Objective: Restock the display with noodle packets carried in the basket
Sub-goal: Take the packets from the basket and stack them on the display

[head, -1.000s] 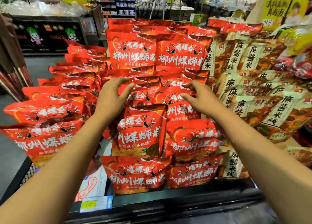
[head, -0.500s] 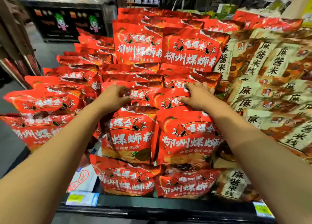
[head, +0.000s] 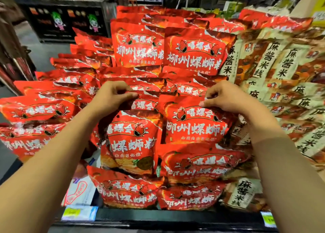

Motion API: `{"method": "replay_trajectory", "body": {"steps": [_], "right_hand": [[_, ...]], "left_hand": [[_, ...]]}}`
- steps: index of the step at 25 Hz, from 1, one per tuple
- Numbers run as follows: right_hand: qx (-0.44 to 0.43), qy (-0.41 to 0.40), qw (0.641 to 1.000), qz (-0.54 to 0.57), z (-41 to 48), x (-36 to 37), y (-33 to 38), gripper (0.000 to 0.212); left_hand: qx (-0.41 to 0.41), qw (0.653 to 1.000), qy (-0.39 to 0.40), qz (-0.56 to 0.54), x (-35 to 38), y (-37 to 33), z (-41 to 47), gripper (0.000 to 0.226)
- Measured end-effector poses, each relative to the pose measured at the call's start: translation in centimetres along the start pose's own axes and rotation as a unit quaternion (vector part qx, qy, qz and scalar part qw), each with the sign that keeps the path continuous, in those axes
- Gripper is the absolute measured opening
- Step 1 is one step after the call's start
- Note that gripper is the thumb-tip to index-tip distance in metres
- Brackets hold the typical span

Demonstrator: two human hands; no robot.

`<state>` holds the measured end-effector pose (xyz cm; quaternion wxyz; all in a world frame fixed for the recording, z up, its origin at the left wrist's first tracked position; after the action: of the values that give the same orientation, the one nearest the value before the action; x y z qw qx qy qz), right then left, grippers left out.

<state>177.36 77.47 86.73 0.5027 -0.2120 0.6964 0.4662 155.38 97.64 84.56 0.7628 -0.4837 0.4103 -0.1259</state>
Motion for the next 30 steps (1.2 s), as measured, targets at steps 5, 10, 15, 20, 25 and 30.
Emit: {"method": "replay_trajectory", "body": {"steps": [5,10,15,20,25,30], "right_hand": [[0.019,-0.050,0.999,-0.003,-0.6,0.2,-0.6,0.041],[-0.022,0.063,0.998,-0.017,-0.3,1.8,2.0,0.023],[-0.072,0.012,0.996,0.060,-0.6,0.0,3.3,0.016],[-0.074,0.176,0.982,0.004,-1.7,3.6,3.3,0.049],[0.011,-0.108,0.994,-0.025,3.0,-2.0,0.9,0.051],[0.068,-0.032,0.979,-0.187,7.5,2.0,-2.0,0.064]], "left_hand": [[-0.058,0.995,0.084,-0.021,-0.3,1.0,-0.5,0.018],[-0.045,0.986,0.138,0.080,0.1,-0.9,0.5,0.007],[-0.033,0.985,0.161,0.044,0.4,-1.2,0.5,0.027],[-0.078,0.944,0.281,0.156,0.2,0.1,-0.3,0.046],[0.078,0.968,-0.006,0.237,-2.5,-2.9,4.4,0.037],[-0.037,0.922,0.047,0.382,-1.1,3.0,7.8,0.057]]}}
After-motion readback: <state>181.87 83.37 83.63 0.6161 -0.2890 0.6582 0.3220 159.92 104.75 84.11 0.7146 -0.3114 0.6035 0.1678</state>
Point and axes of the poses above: each hand's wrist, its own z-axis towards the middle knuckle, its own x-axis out of the palm, y = z × x, the point moved 10 cm from there along z, towards the middle knuckle, and after that the axes turned 1 degree about -z, right-handed, at the moved point
